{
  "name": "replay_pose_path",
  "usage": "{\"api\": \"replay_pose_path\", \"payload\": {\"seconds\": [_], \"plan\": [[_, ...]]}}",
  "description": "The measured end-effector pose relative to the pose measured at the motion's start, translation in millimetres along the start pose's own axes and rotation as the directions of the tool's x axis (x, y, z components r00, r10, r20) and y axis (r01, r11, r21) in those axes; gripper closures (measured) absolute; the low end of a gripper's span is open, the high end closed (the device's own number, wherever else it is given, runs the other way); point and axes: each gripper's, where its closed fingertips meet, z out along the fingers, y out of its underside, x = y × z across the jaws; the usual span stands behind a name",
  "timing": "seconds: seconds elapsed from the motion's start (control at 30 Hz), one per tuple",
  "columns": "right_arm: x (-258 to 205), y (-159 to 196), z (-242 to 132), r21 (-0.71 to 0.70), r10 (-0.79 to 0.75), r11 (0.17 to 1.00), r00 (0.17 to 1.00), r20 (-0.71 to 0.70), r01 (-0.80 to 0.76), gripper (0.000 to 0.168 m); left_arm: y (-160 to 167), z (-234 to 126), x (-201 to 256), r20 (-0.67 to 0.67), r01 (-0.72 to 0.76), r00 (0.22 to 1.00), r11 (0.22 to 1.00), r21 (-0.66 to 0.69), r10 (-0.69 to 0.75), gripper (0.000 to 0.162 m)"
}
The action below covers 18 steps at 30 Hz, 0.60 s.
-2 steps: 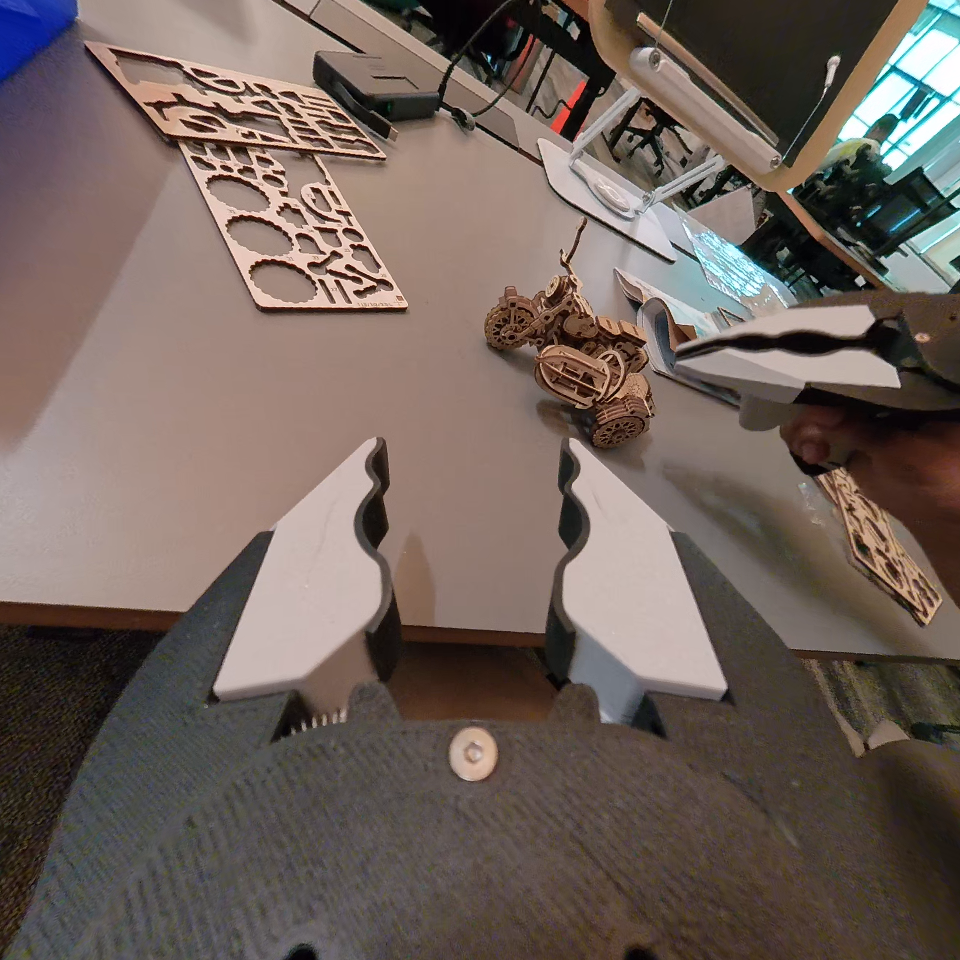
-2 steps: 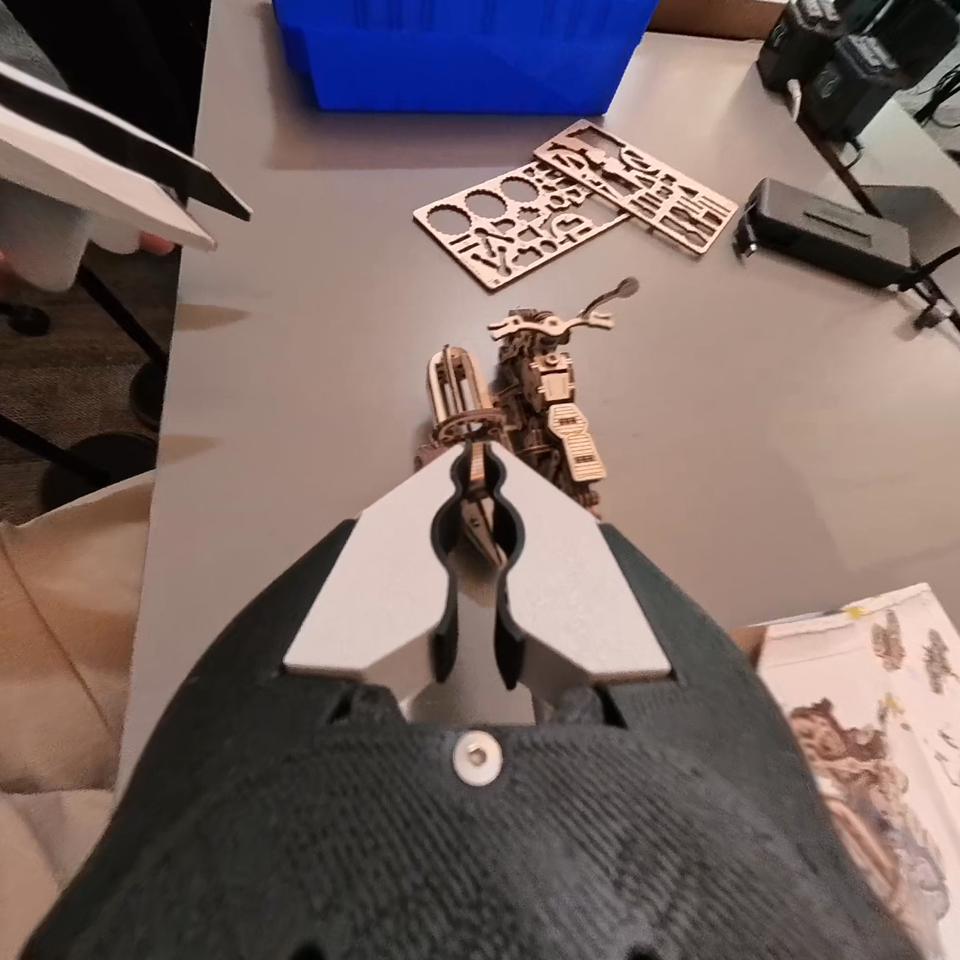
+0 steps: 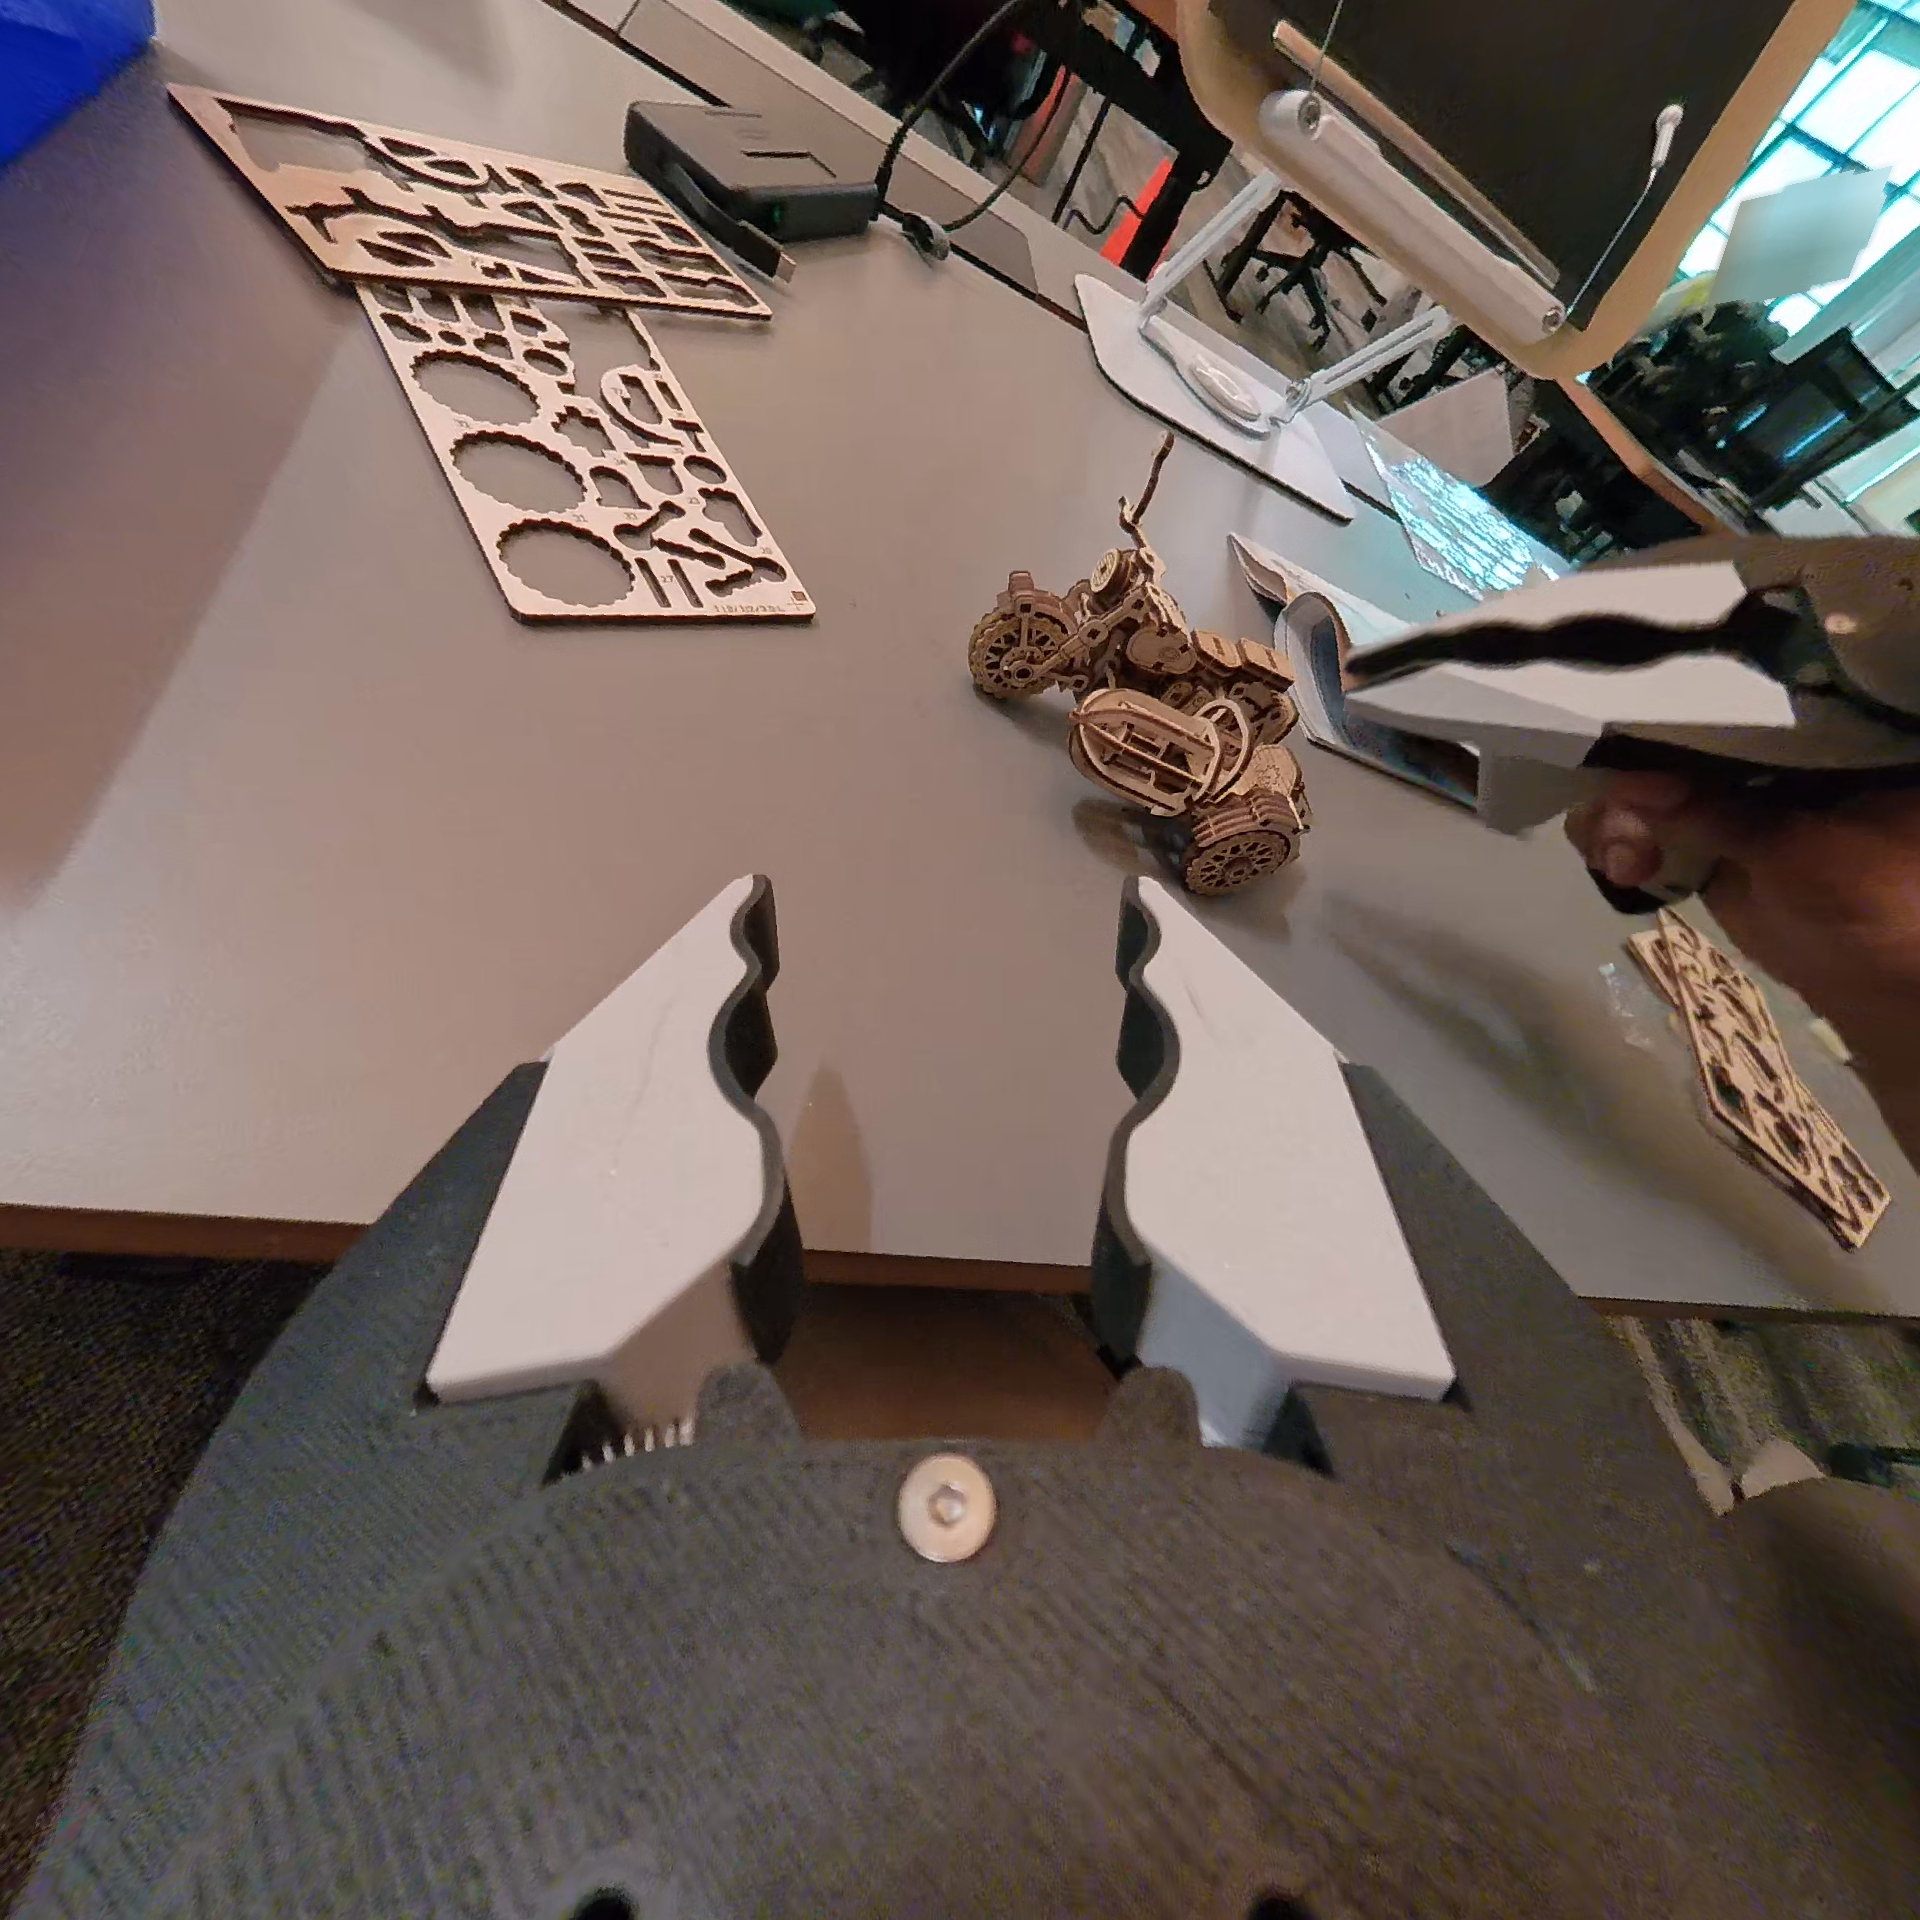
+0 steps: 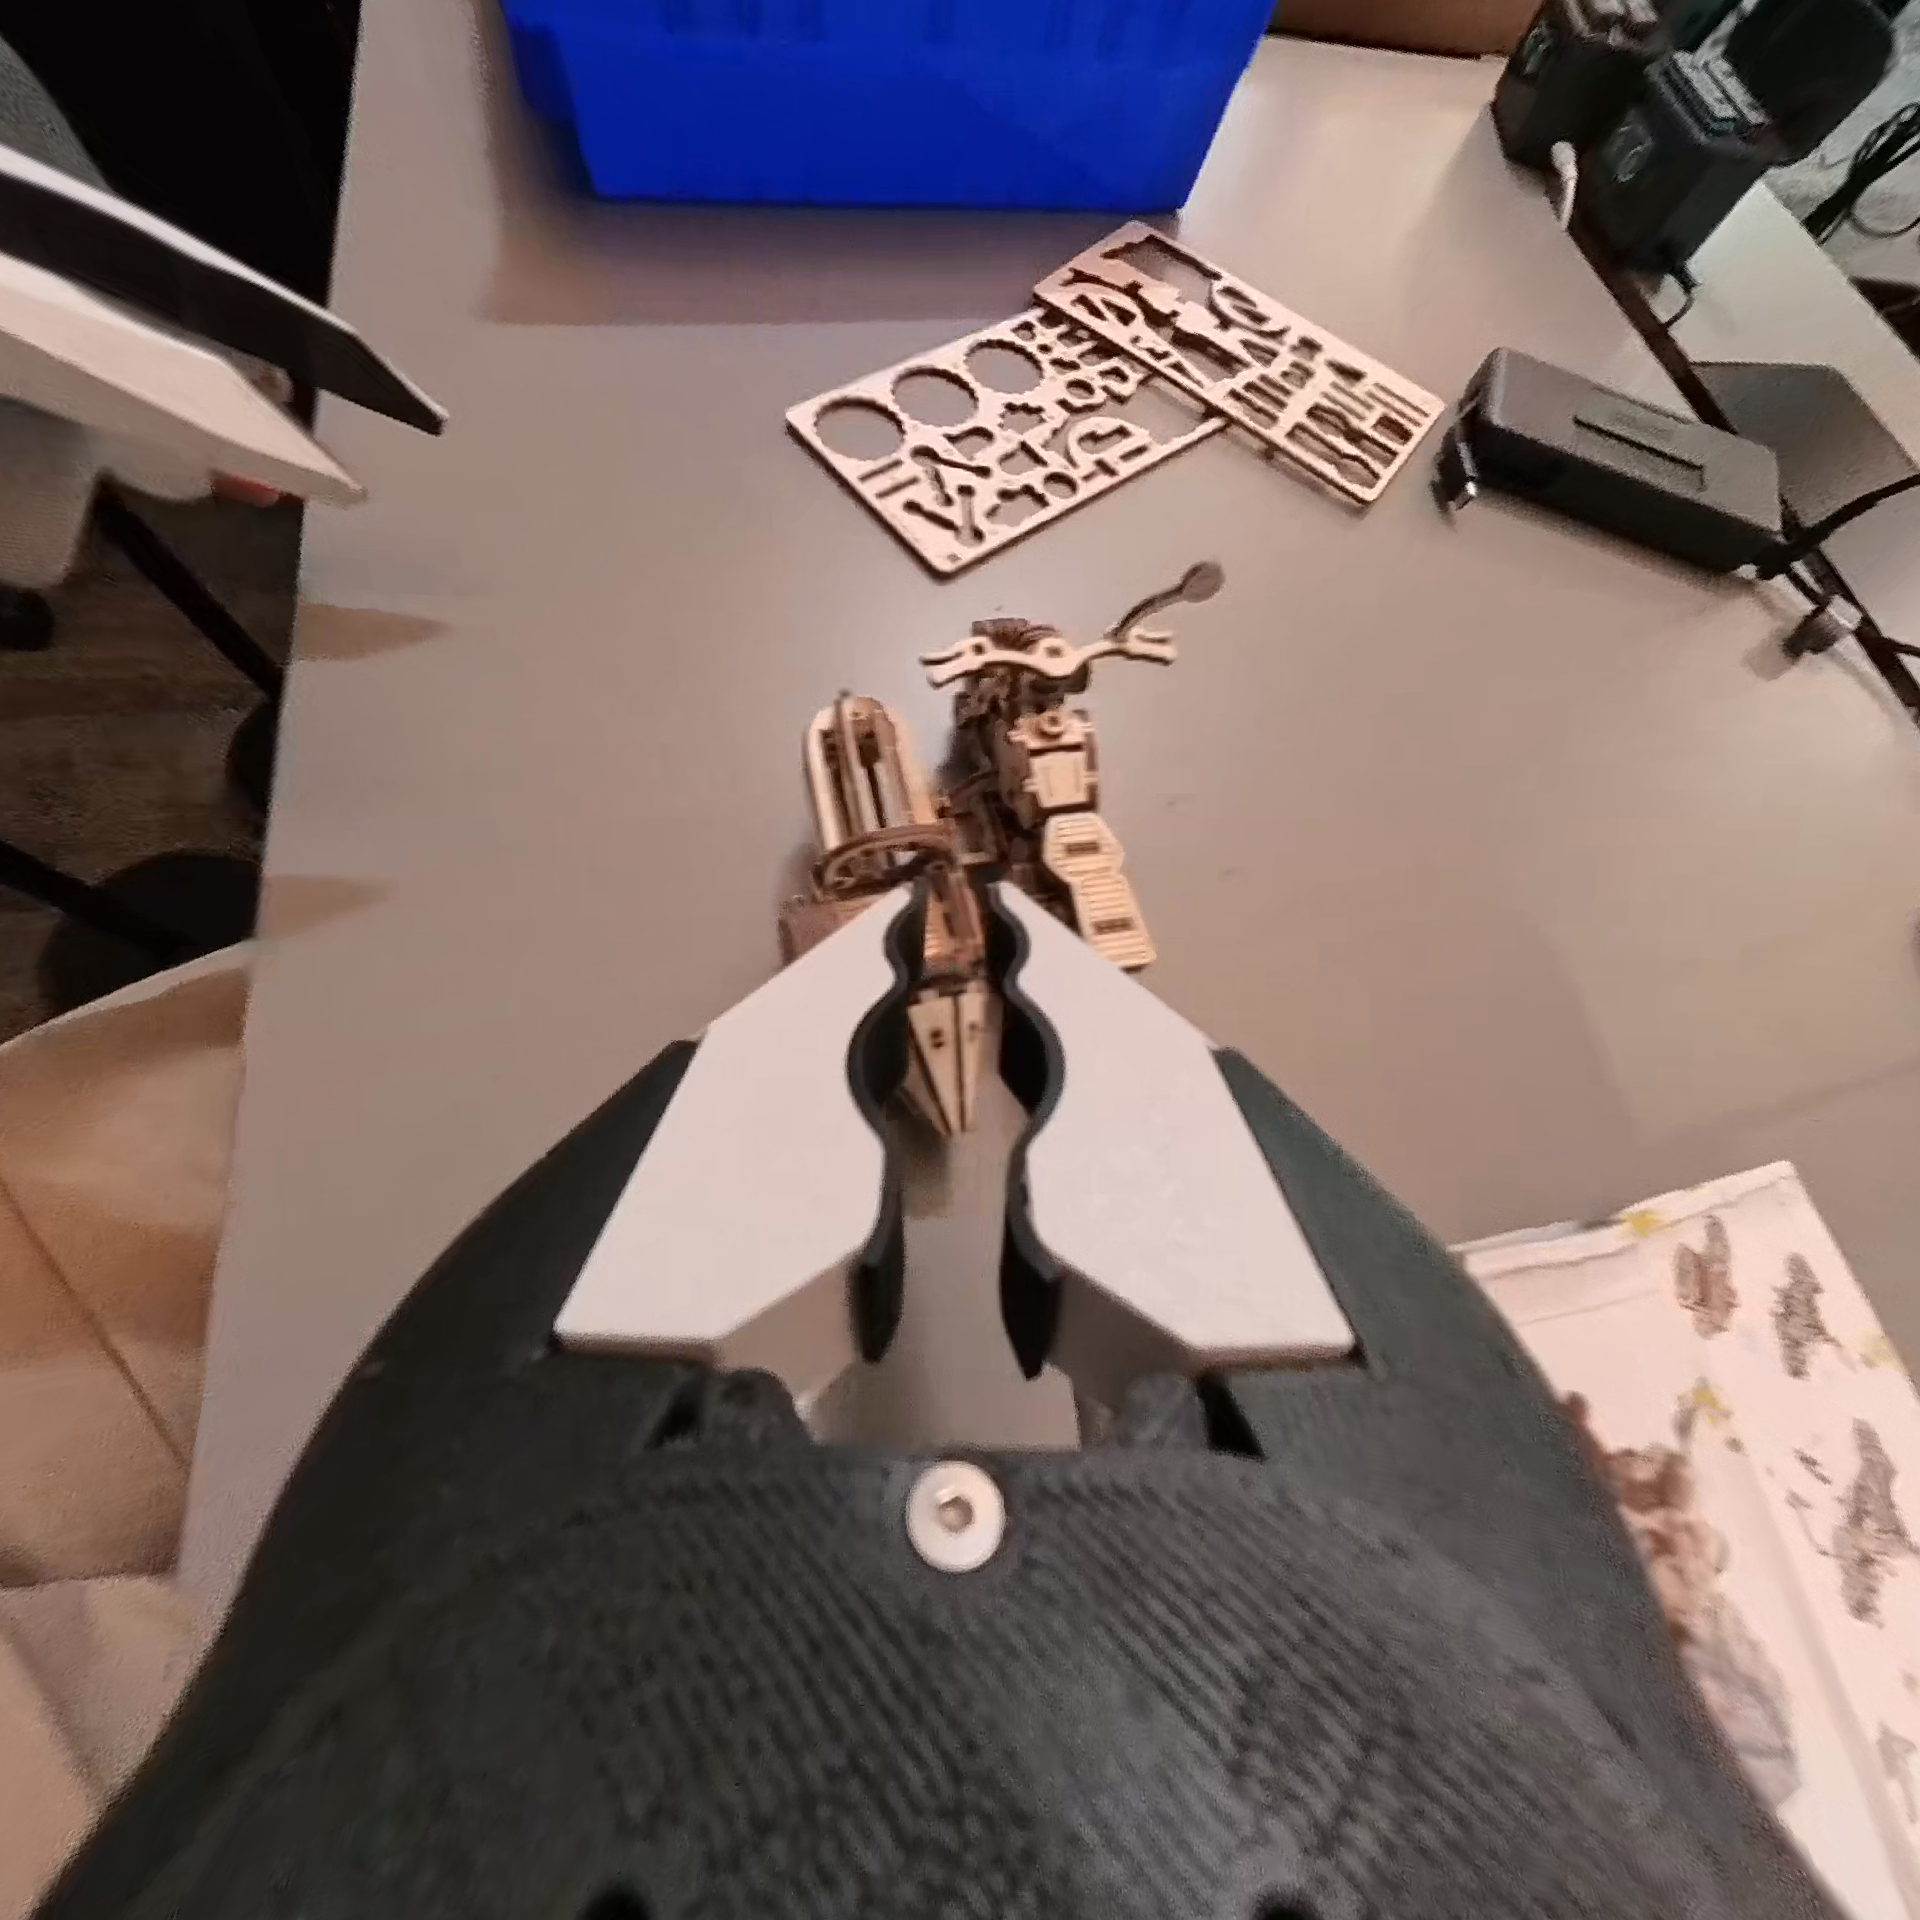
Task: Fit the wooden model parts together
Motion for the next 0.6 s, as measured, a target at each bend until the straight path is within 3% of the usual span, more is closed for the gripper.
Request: {"api": "replay_pose_path", "payload": {"seconds": [0.3, 0.6], "plan": [[29.1, 3.6, 28.3, -0.236, 0.020, 0.971, 0.987, 0.157, 0.018, 0.136, -0.5, -0.5, -0.6, 0.002, 0.003, 1.000, 1.000, 0.002, -0.003, 0.097], [28.4, 11.8, 45.8, -0.336, -0.090, 0.931, 0.981, 0.174, 0.145, 0.139, -0.1, -0.5, -0.2, -0.006, 0.010, 1.000, 1.000, 0.001, -0.010, 0.097]]}}
